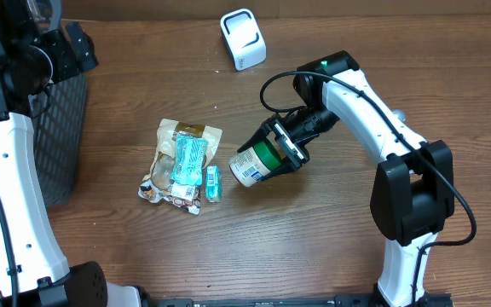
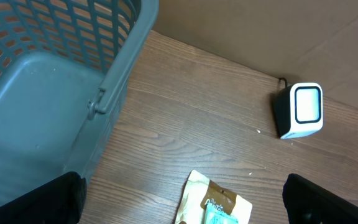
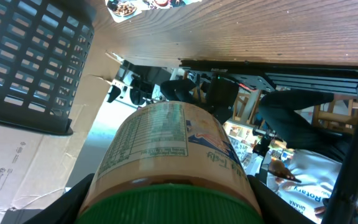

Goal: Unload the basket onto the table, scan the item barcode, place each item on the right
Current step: 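Lift the green-capped jar and rotate it with the right gripper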

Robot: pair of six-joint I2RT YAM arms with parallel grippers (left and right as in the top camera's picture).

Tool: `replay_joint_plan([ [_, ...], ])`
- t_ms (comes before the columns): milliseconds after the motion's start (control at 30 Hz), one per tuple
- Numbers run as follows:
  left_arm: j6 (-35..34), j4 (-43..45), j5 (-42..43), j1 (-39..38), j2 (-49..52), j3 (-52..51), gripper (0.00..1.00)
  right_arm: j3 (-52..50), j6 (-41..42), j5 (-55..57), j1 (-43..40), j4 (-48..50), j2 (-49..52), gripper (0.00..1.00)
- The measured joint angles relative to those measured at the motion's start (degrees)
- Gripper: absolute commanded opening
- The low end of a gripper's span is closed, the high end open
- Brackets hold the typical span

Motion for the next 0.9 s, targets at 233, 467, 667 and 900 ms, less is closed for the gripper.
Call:
replay_joint_plan([
  [233, 0.0, 0.0, 0.0, 0.0, 0.0, 0.0, 1.0, 0.0, 0.0, -1.5, 0.0, 0.0, 0.0, 0.33],
  [467, 0.0, 0.0, 0.0, 0.0, 0.0, 0.0, 1.0, 0.0, 0.0, -2.1, 0.0, 0.0, 0.0, 0.33],
  [667, 0.0, 0.0, 0.0, 0.0, 0.0, 0.0, 1.0, 0.0, 0.0, -2.1, 0.0, 0.0, 0.0, 0.33],
  [900, 0.0, 0.0, 0.0, 0.0, 0.0, 0.0, 1.0, 0.0, 0.0, -2.5, 0.0, 0.0, 0.0, 0.33],
])
